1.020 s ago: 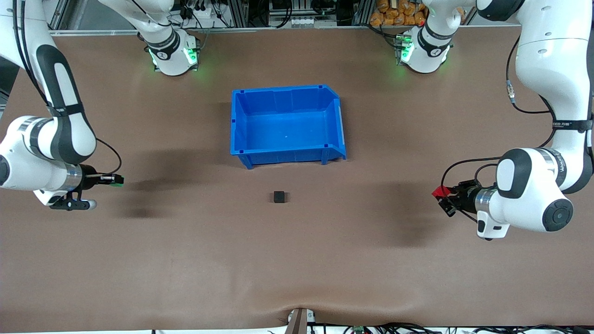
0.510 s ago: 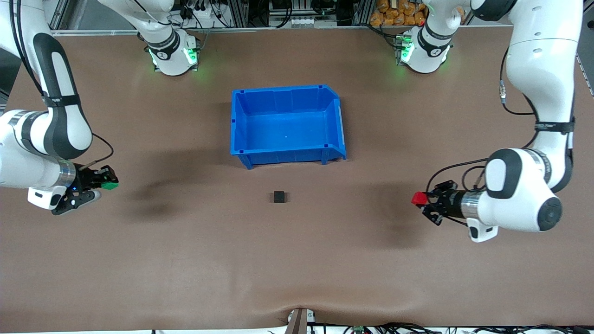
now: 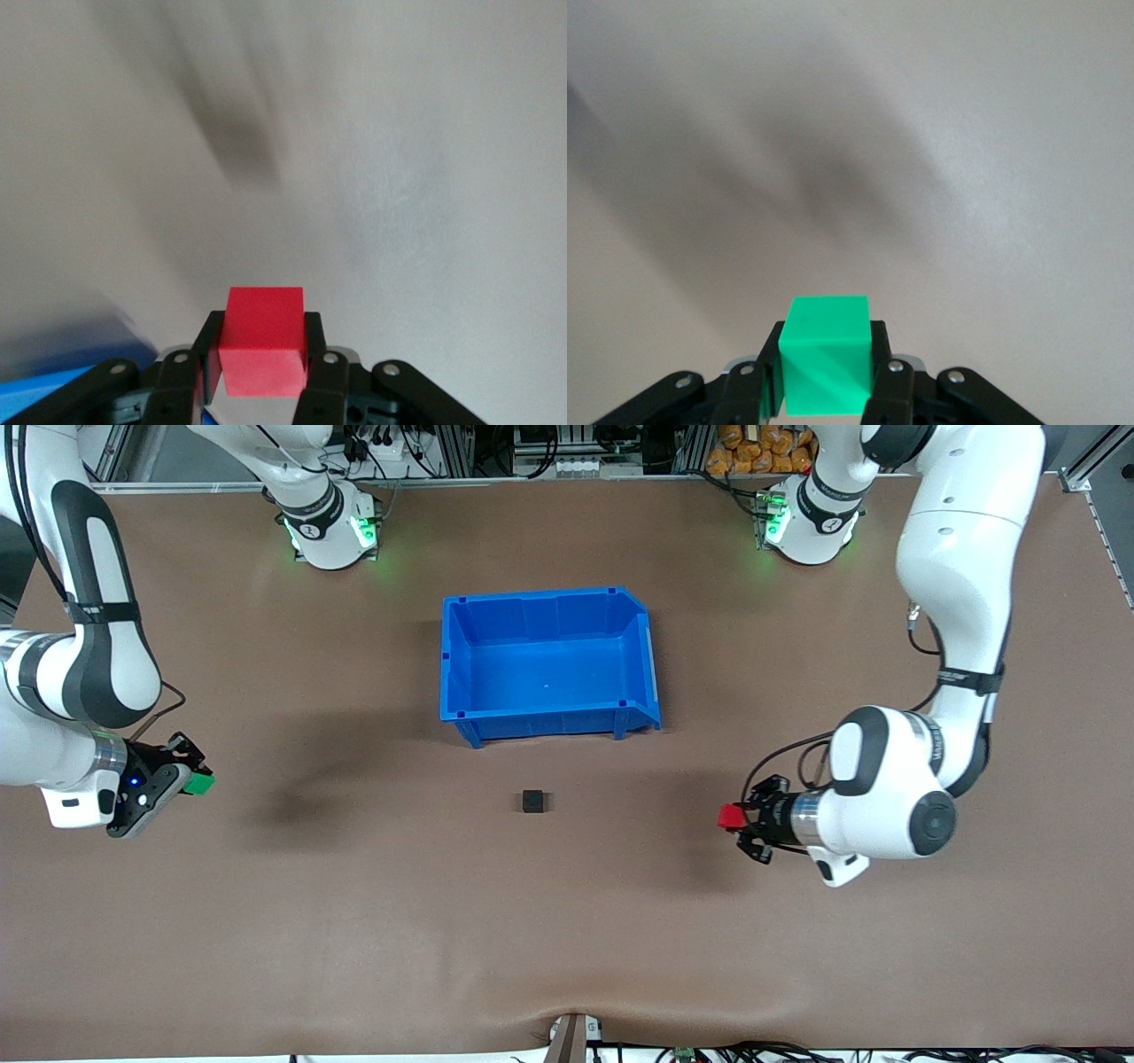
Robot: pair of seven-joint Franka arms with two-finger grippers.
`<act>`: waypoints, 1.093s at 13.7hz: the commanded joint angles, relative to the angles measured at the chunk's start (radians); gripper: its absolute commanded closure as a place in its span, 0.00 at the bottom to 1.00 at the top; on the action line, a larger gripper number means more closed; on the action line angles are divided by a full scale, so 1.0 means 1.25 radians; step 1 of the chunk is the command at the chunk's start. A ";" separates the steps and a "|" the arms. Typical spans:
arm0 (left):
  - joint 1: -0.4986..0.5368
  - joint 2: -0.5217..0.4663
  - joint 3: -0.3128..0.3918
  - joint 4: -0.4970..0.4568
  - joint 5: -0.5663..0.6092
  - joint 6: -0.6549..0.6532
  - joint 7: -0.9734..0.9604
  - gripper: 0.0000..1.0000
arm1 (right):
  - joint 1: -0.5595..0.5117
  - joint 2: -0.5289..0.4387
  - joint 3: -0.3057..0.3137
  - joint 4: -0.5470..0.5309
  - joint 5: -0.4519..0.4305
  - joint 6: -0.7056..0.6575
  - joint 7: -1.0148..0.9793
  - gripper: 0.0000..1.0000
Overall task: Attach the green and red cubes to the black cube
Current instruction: 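Carry the red cube with the left gripper toward the black cube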
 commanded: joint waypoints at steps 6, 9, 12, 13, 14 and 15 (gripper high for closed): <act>-0.115 0.038 0.007 0.018 -0.052 0.141 -0.175 1.00 | 0.035 0.012 0.004 0.046 0.005 -0.003 -0.154 1.00; -0.183 0.065 0.010 0.020 -0.052 0.245 -0.280 1.00 | 0.035 0.012 0.007 0.046 0.015 -0.001 -0.172 1.00; -0.214 0.091 0.010 0.021 -0.053 0.304 -0.313 1.00 | 0.032 0.017 0.008 0.046 0.031 0.006 -0.199 1.00; -0.230 0.096 0.011 0.023 -0.053 0.328 -0.332 1.00 | 0.033 0.017 0.008 0.046 0.031 0.006 -0.200 1.00; -0.240 0.101 0.011 0.026 -0.053 0.354 -0.345 1.00 | 0.034 0.017 0.008 0.046 0.031 0.006 -0.200 1.00; -0.244 0.108 0.009 0.041 -0.053 0.371 -0.350 1.00 | 0.035 0.017 0.008 0.046 0.031 0.006 -0.200 1.00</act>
